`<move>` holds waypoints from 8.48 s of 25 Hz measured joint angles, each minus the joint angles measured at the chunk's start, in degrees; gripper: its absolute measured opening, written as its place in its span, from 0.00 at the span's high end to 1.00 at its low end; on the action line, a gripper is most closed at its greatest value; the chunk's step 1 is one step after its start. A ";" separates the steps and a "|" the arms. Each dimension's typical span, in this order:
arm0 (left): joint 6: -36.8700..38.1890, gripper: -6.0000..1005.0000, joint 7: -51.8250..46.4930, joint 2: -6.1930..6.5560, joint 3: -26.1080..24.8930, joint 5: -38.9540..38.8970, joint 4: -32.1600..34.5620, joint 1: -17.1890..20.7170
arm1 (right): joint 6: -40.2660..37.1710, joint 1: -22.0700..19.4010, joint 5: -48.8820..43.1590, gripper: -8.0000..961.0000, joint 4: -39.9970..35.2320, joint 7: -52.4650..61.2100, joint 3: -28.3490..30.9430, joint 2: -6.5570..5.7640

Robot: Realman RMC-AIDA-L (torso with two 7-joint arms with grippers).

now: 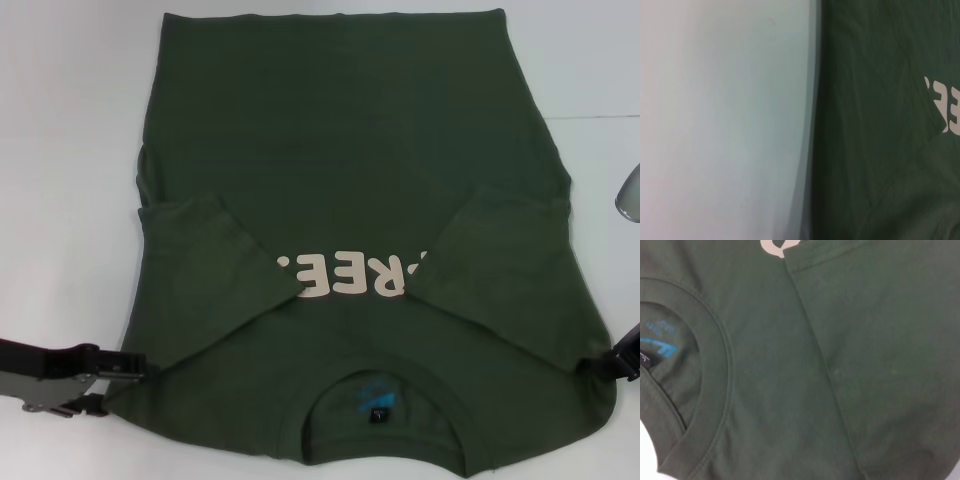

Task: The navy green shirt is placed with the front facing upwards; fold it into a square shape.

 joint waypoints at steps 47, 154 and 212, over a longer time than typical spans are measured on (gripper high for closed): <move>-1.93 0.91 30.72 1.34 -11.62 -3.63 -4.40 0.81 | -0.61 -6.93 16.72 0.95 3.51 -19.59 17.80 -0.57; 8.47 0.95 81.11 -1.71 -39.55 -25.90 -22.37 14.12 | -8.47 -18.40 44.42 0.95 43.27 -73.68 61.13 -0.85; -51.54 0.95 99.60 -3.24 -39.54 -45.80 -35.86 -14.51 | 56.33 15.56 45.22 0.95 45.12 -55.64 45.95 -2.11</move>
